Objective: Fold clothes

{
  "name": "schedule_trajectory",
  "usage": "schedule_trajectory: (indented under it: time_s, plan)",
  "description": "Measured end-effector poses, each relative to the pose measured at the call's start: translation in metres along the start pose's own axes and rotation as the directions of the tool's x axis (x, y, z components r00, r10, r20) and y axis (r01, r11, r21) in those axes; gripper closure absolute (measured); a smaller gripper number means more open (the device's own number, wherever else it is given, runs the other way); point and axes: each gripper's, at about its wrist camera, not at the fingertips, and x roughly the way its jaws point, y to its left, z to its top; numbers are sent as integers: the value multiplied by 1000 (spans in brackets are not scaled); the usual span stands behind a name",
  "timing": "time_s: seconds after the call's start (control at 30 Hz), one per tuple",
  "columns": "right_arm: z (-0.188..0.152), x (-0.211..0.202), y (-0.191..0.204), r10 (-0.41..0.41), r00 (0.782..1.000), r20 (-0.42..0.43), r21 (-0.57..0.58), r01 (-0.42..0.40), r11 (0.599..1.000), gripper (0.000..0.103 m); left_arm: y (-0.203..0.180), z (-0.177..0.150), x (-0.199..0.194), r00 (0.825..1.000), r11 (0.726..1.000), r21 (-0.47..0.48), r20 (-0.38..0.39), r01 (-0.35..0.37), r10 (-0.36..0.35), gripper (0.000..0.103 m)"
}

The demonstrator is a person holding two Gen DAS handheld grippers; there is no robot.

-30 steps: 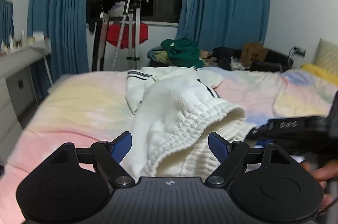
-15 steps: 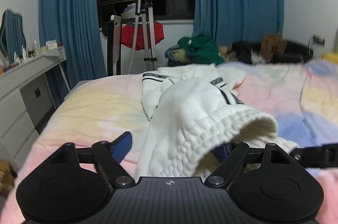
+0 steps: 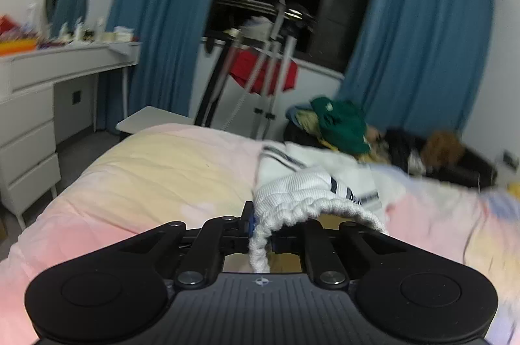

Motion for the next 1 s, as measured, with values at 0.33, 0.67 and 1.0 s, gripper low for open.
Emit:
schedule_trajectory:
  time_s: [0.33,0.67,1.0]
  plan:
    - [-13,-6,84,235,971,36,61,-237,970,93,78,114,11,995,997,11,63,-75,74,94]
    - [-12,98,173,363,931,-47,82,-359,930,92,183,143,124,946,952,-14,-117,-305,302,93]
    - [-12,119,166,345,933,-106,53,-341,939,69,233,99,109,956,950,-142,-139,-278,259,49]
